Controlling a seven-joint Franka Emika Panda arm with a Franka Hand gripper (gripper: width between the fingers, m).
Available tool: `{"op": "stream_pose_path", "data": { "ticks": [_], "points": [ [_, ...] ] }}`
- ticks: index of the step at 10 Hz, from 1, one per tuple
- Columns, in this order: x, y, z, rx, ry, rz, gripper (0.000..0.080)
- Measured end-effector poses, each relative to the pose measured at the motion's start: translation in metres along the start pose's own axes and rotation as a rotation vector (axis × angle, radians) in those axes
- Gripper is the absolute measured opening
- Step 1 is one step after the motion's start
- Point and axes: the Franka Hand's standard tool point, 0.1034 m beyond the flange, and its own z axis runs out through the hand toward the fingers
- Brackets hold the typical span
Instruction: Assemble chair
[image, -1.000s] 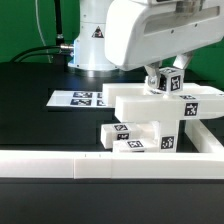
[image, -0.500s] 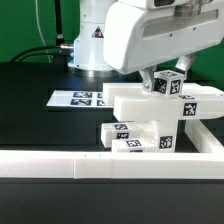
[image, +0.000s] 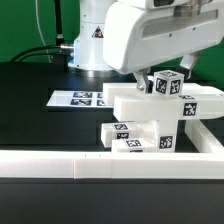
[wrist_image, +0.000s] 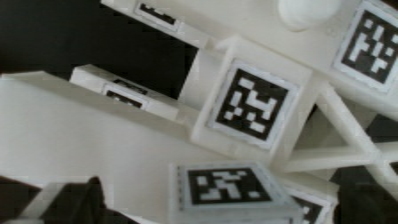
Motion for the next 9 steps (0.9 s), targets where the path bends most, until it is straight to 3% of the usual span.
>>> {"op": "stream_pose_path", "data": {
  "ticks": [4,7,9],
  "points": [
    [-0.006,0.005,-0.03,-0.004,0.025,0.012,0.0649],
    [-0.007,0.003,-0.023,0.005,0.002,0.013,0.0649],
    [-0.012,-0.004,-0.019,0.01,-0.084,-0.013,0.0649]
  ]
}}
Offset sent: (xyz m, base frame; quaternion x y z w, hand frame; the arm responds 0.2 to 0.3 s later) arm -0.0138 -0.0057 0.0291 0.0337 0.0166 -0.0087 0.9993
